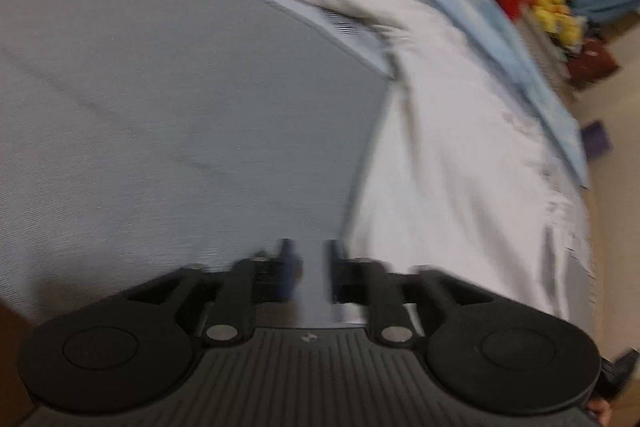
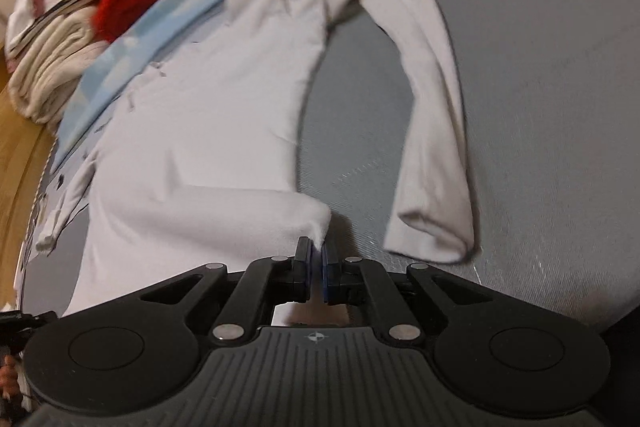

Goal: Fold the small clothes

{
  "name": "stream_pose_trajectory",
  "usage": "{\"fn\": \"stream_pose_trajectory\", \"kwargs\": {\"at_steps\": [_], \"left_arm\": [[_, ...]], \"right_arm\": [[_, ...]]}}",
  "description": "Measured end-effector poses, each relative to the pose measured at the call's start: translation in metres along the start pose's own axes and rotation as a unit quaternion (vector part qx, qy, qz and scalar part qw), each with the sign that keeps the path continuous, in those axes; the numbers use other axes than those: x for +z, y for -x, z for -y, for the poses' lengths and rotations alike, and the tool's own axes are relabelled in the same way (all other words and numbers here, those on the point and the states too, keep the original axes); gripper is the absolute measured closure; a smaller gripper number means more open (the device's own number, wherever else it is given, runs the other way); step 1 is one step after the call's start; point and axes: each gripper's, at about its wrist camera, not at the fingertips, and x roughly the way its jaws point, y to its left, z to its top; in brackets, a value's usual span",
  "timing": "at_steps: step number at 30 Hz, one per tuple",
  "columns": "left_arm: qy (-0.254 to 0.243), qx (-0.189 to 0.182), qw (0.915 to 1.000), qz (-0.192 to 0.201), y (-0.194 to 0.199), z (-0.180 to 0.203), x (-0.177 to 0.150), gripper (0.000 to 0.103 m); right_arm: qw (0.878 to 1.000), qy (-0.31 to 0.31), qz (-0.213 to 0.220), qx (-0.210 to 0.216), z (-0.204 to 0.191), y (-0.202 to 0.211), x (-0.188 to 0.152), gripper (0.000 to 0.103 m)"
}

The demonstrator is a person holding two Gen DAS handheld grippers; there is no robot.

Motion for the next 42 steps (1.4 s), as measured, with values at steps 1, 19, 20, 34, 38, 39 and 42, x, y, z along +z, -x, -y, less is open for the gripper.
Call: {"fn": "stream_pose_trajectory", "kwargs": {"at_steps": [1, 19, 20, 34, 38, 39, 42], "left_arm": [[-0.014, -0.007, 0.9999, 0.001, 0.003, 0.009, -0.001, 0.037], [-0.327, 0.084, 0.9405, -0.039, -0.033, 0.083, -0.075, 0.065], [-0.327, 0.091, 0.9396, -0.040, -0.037, 0.084, -0.074, 0.073], [-0.145, 0.135, 0.9799, 0.024, -0.033, 0.055, -0.018, 0.088], [-0.141, 0.134, 0.9806, 0.022, -0.031, 0.055, -0.013, 0.088], [-0.146, 0.134, 0.9799, 0.023, -0.031, 0.057, -0.014, 0.088], [-0.154, 0.136, 0.9784, 0.022, -0.034, 0.060, -0.013, 0.088]], "right_arm": [[1.000, -0.005, 0.002, 0.003, 0.000, -0.001, -0.001, 0.095], [1.000, 0.017, 0.020, -0.010, -0.002, -0.008, -0.001, 0.094], [1.000, 0.017, 0.020, -0.011, -0.002, -0.009, -0.001, 0.094], [0.997, 0.013, 0.065, -0.048, -0.037, -0.044, 0.060, 0.098], [0.997, -0.004, 0.061, -0.048, -0.030, -0.035, 0.062, 0.082], [0.997, 0.009, 0.062, -0.035, -0.030, -0.023, 0.055, 0.068], [0.991, 0.104, 0.076, -0.020, -0.042, 0.014, 0.019, 0.053]]}}
